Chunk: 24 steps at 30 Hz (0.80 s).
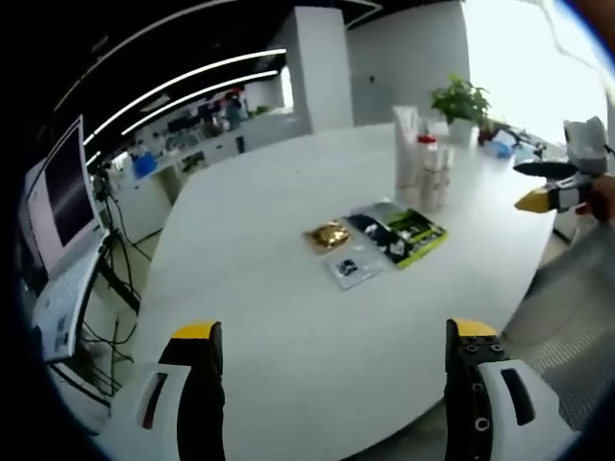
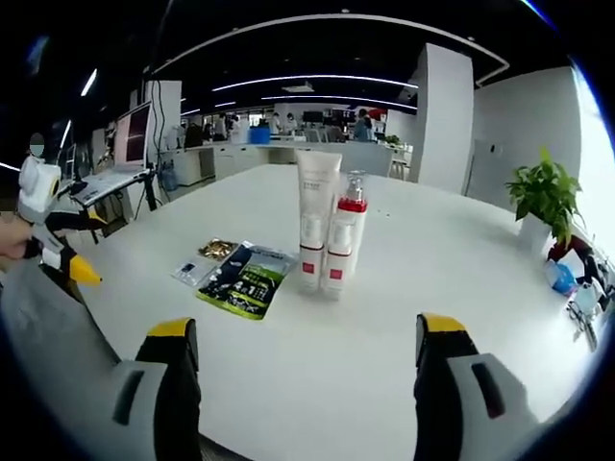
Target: Arrange the skincare products in the storage area until every visible bottle or jar stands upright without overlapping.
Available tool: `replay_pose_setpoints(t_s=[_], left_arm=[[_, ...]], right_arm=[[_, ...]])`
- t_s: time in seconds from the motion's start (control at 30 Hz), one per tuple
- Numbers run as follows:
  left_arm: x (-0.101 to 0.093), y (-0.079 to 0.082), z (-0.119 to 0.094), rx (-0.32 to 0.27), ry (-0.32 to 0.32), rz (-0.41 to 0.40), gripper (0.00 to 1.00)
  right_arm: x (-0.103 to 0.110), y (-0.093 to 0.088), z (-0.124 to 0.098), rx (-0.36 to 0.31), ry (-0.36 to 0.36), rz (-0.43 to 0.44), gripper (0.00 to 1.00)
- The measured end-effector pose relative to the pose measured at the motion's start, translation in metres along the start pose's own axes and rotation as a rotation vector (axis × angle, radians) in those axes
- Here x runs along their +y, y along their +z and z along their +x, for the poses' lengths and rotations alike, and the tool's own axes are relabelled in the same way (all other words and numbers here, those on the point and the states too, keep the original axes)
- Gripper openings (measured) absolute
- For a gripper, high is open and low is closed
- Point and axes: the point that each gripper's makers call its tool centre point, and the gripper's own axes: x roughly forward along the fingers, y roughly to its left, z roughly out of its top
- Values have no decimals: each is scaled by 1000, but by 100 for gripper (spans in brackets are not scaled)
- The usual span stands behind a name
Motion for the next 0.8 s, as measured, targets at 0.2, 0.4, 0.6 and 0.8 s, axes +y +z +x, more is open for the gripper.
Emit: replay_pose_setpoints(t_s=[0.2,0.4,0.6,0.8], left_arm=[[0,-1,1,4,-4,-7,94],[0,-1,1,8,-6,-13,94],[1,-2,1,10,-6,-25,94],[1,-3,1,9,-10,-38,94]], right_arm=[[-1,1,0,2,-4,5,94],[-1,3,-1,0,-10,10,94],[1,4,-2,4,-8,9,94],[2,6,-3,5,-9,4,93]])
